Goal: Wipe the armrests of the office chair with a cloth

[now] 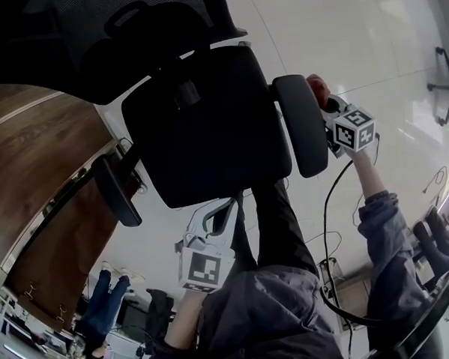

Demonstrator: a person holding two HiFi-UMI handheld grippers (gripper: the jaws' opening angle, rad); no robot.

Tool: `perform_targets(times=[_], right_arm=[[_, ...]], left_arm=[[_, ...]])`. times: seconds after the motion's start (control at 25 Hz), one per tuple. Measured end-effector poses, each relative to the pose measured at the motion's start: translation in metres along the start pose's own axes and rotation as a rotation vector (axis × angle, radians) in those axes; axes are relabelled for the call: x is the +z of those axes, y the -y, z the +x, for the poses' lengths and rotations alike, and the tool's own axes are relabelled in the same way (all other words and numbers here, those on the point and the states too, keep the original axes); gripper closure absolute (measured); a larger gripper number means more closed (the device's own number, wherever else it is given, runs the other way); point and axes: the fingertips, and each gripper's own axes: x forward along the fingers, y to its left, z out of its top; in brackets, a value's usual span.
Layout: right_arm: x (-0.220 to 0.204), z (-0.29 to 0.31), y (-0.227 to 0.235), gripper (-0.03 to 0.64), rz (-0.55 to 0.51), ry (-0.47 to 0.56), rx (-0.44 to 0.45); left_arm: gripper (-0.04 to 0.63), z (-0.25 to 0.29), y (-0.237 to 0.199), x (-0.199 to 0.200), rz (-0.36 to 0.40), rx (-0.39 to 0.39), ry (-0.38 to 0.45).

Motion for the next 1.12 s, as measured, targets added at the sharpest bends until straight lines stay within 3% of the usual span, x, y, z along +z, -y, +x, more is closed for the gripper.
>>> perform_targets(times=[0.44,0.64,0.84,1.0,1.12], right_arm=[[-0.038,0.082,0.056,0.529,0.102,-0.163,0.035],[-0.037,0.097,0.056,0.529,0.121,-0.192,0.028],[-0.040,0.083,0.051,0.529,0.094,-0.180,0.069],[-0.002,0.047,0.026,0.529,0.048,-0.098,0.102],[0.028,0.012,0.011,0.529,0.001,-0.028,0.077]], left_arm=[[0.580,0.055,-0.002,0.047,-0.044,-0.036,-0.013],[0.580,0.062,-0.001,0.053,-0.036,-0.053,-0.026],[0.580,0.054,-0.001,0.043,-0.058,-0.044,-0.021],[0.580,0.036,-0.004,0.039,-0.040,-0.027,0.014],[0.580,0.017,-0.006,0.035,-0.020,-0.019,0.041]])
